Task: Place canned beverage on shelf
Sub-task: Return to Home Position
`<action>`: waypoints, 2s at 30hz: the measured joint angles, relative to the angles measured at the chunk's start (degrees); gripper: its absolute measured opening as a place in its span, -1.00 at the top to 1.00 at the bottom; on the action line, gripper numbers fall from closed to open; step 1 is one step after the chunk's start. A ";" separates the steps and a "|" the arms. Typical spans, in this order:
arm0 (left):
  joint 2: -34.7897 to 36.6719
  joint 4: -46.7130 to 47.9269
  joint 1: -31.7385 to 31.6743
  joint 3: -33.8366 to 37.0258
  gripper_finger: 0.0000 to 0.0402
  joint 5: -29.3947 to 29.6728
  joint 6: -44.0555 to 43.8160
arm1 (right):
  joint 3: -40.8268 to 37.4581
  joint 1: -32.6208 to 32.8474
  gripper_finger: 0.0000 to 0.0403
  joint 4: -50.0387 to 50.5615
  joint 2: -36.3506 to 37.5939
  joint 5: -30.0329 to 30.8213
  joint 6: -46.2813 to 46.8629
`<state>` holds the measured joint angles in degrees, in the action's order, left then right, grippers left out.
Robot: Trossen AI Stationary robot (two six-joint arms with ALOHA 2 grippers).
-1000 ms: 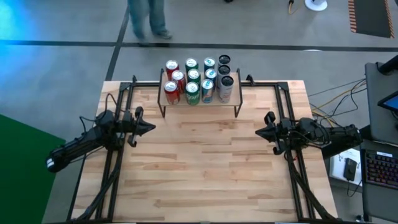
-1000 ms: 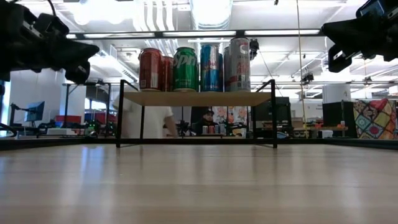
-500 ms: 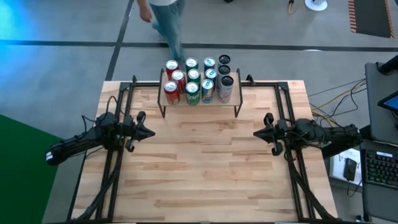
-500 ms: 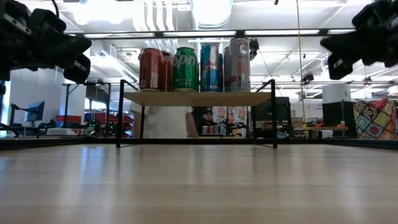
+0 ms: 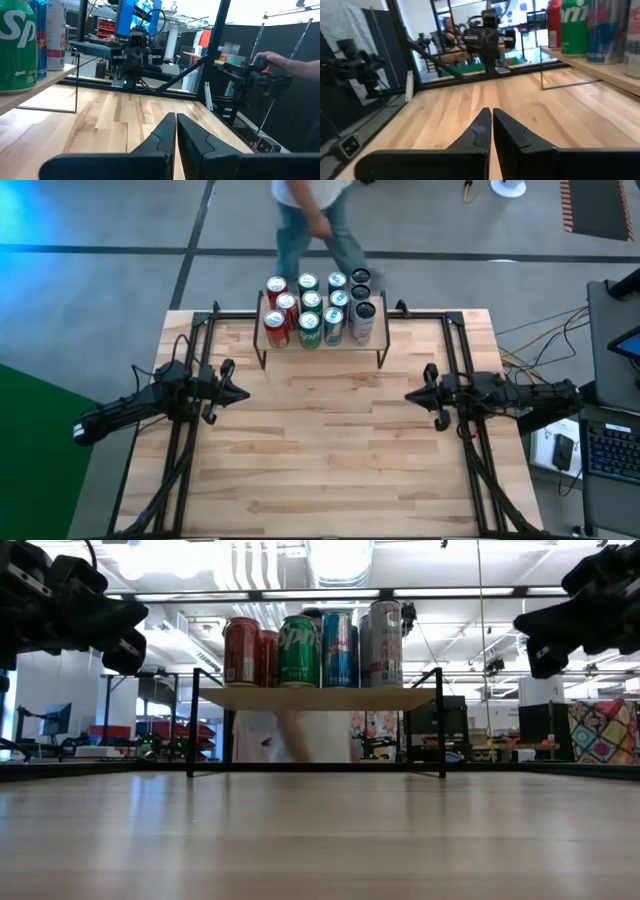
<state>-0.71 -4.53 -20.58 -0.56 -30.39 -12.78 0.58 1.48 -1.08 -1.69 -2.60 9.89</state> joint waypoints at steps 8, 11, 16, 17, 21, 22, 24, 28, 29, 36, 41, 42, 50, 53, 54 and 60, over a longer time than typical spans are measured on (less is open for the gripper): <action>-0.13 0.48 0.00 -0.48 1.00 -0.13 0.02 | 0.00 0.00 0.95 0.15 -1.31 1.71 0.02; -0.17 0.05 0.00 -0.62 1.00 -0.13 0.00 | 0.00 0.00 0.95 0.17 -1.79 1.71 0.01; -0.33 0.01 -0.02 -0.63 1.00 -0.11 0.02 | 0.00 0.00 0.95 0.17 -1.82 1.69 0.02; -0.33 0.00 -0.02 -0.63 1.00 -0.11 0.00 | 0.00 0.00 0.95 0.17 -1.82 1.69 0.02; -0.33 -0.16 -0.02 -0.67 1.00 -0.11 0.00 | 0.00 0.00 0.95 0.19 -1.82 1.69 0.02; -0.33 -0.23 -0.02 -0.68 1.00 -0.11 0.01 | 0.00 0.00 0.95 0.19 -1.82 1.69 0.02; -0.33 -0.31 -0.02 -0.70 1.00 -0.11 0.01 | 0.00 0.00 0.95 0.19 -1.82 1.69 0.02; -0.33 -0.31 -0.02 -0.70 1.00 -0.11 0.02 | 0.00 0.00 0.95 0.15 -1.79 1.67 0.13; -0.33 -0.33 -0.02 -0.72 1.00 -0.11 0.01 | 0.00 0.00 0.95 0.15 -1.79 1.69 0.09; -0.33 -0.33 -0.02 -0.79 1.00 -0.09 0.00 | 0.00 0.00 0.95 0.13 -1.79 1.67 0.04; -0.33 -0.33 -0.02 -0.79 1.00 -0.09 0.02 | 0.00 0.00 0.95 0.11 -1.79 1.67 0.02; -0.33 -0.33 -0.02 -0.79 1.00 -0.09 0.00 | 0.00 0.00 0.95 0.11 -1.79 1.67 0.02; -0.33 -0.33 0.00 -0.81 1.00 -0.09 0.01 | 0.00 0.00 0.95 0.08 -1.79 1.65 0.02; -0.33 -0.33 0.00 -0.81 1.00 -0.09 0.00 | 0.00 0.00 0.95 0.08 -1.79 1.65 0.02; -0.33 -0.33 0.00 -0.81 1.00 -0.08 0.01 | 0.00 0.00 0.95 0.06 -1.79 1.65 0.02; -0.33 -0.33 0.00 -0.81 1.00 -0.07 0.02 | 0.00 0.00 0.95 0.05 -1.79 1.65 0.02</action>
<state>-1.04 -4.86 -20.58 -1.37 -30.46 -12.75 0.58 1.48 -1.02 -3.49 -0.95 9.91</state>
